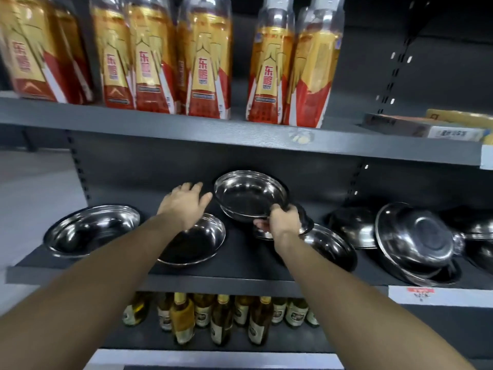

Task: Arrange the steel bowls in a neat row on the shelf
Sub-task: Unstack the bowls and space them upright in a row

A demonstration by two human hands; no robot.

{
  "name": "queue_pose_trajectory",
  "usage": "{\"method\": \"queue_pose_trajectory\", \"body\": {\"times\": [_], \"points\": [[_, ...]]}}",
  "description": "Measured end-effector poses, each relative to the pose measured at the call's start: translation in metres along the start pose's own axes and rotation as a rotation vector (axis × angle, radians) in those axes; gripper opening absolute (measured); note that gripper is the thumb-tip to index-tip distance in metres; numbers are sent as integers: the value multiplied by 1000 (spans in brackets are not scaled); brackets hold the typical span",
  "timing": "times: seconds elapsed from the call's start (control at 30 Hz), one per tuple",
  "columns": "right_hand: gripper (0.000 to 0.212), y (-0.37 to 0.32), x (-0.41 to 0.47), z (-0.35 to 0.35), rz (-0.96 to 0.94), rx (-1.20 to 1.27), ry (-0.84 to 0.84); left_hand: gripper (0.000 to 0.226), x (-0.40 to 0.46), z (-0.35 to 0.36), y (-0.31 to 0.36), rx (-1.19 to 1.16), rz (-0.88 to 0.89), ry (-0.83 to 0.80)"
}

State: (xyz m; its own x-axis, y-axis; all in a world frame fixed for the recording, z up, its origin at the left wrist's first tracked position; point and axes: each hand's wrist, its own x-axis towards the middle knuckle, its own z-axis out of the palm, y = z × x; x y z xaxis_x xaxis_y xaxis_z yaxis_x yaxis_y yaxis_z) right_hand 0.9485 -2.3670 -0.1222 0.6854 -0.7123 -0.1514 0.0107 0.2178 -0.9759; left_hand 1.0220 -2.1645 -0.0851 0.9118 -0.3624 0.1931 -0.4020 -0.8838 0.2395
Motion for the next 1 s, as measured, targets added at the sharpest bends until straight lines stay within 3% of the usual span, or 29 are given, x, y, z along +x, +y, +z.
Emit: {"method": "queue_pose_trajectory", "body": {"times": [0.17, 0.37, 1.0], "points": [[27, 28, -30, 33, 31, -78, -180, 61, -18, -10, -47, -2, -108, 2], [29, 47, -53, 51, 132, -155, -327, 63, -37, -9, -74, 33, -138, -33], [25, 71, -77, 69, 120, -369, -285, 62, -63, 3, -93, -17, -8, -44]]}}
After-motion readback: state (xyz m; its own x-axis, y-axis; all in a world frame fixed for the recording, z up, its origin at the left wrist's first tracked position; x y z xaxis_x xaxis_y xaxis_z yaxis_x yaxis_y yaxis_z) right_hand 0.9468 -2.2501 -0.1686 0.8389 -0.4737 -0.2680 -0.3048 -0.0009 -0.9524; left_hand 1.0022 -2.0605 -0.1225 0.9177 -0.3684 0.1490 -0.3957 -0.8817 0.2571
